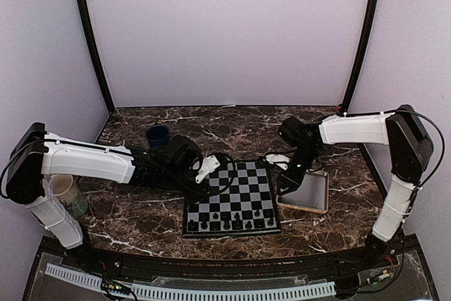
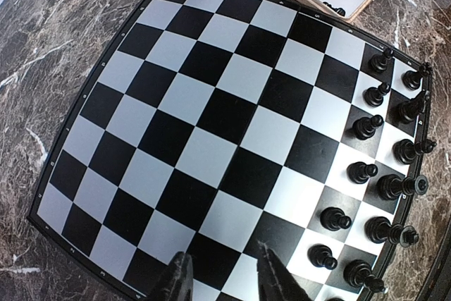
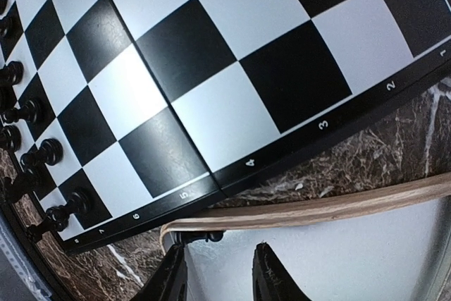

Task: Set up the chess pieces on the board
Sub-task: Pick up the pawn from the storage box.

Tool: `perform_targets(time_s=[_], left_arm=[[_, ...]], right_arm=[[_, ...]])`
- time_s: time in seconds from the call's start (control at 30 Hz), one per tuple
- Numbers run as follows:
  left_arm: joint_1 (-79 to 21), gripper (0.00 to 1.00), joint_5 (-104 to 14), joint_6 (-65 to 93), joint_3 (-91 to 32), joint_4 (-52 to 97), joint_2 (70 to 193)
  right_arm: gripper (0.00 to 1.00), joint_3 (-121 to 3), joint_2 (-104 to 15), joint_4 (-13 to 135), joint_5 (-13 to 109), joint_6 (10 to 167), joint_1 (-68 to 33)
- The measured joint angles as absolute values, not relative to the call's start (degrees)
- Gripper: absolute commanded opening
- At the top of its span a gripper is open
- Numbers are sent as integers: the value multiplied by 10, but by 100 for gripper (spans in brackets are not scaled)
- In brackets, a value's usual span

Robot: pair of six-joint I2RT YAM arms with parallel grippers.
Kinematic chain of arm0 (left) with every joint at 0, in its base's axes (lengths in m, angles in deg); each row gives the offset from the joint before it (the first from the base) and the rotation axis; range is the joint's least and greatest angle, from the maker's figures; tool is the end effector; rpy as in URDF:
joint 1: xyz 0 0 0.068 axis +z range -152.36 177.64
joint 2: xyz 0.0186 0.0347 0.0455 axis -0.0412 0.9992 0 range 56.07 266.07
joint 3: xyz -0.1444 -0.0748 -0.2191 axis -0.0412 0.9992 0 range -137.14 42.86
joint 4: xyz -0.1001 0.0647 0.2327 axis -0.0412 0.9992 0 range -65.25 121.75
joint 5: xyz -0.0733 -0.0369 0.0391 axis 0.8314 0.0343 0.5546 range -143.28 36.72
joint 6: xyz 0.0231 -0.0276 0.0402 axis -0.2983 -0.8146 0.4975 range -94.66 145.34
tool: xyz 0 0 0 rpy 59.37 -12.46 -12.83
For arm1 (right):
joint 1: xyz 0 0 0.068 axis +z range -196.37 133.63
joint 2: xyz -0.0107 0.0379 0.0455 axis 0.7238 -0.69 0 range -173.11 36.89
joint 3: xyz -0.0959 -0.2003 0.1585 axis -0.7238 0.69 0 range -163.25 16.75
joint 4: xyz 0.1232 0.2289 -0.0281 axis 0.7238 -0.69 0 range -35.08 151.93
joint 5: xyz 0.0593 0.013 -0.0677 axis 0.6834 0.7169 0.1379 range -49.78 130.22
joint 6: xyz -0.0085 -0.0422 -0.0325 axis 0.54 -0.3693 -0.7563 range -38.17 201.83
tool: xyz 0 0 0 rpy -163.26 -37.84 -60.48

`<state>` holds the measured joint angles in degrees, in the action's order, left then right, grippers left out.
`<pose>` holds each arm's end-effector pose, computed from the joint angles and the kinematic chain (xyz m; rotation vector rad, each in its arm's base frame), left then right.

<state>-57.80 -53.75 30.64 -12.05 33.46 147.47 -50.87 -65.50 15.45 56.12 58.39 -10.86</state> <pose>0.1911 -0.2768 0.2023 1.2091 2.0714 -0.4100 0.2619 0.1987 0.1739 -1.4980 2.5857 0.4389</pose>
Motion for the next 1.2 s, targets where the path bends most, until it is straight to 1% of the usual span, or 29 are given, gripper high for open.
perform_targets(time_s=[0.37, 0.7, 0.93, 1.0, 1.2], left_arm=[[-578, 34, -538, 306, -117, 334, 1475], [-578, 34, -538, 306, -117, 334, 1475], [-578, 34, -538, 306, -117, 334, 1475], [-578, 34, -538, 306, -117, 334, 1476], [-578, 34, -538, 306, -117, 333, 1478]], right_arm=[[33, -516, -676, 151, 566, 585, -94], [38, -504, -676, 151, 543, 586, -92], [39, -503, -676, 152, 537, 586, -85], [38, -503, -676, 150, 534, 586, -83], [31, -483, -670, 155, 528, 576, -80]])
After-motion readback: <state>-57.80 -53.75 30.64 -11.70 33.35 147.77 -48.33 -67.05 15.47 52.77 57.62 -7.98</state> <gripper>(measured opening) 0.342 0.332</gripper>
